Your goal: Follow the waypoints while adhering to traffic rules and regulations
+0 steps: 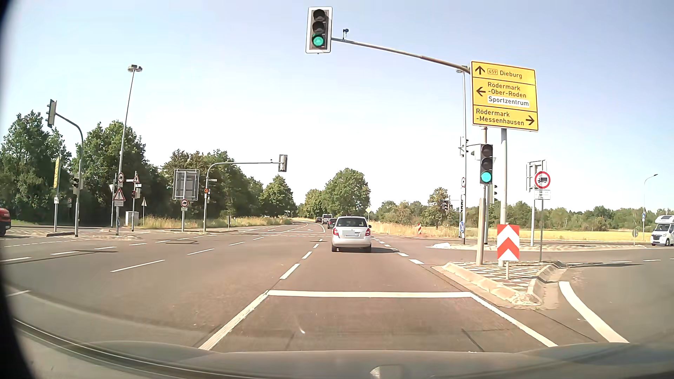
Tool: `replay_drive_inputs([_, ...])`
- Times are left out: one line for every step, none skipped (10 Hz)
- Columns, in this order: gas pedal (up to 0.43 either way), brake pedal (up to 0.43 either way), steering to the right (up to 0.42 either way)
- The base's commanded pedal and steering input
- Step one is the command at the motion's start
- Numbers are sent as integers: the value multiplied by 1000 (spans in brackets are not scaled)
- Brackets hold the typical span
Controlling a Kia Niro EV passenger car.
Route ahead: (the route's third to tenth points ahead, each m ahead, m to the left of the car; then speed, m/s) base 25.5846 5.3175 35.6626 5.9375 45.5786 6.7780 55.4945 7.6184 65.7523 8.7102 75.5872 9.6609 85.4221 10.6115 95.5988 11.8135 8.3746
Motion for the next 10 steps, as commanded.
replay_drive_inputs([240,18,-4])
replay_drive_inputs([240,18,-4])
replay_drive_inputs([240,18,-4])
replay_drive_inputs([240,18,-4])
replay_drive_inputs([240,18,-4])
replay_drive_inputs([248,18,-5])
replay_drive_inputs([248,18,-5])
replay_drive_inputs([248,18,-5])
replay_drive_inputs([248,18,-5])
replay_drive_inputs([248,18,-6])
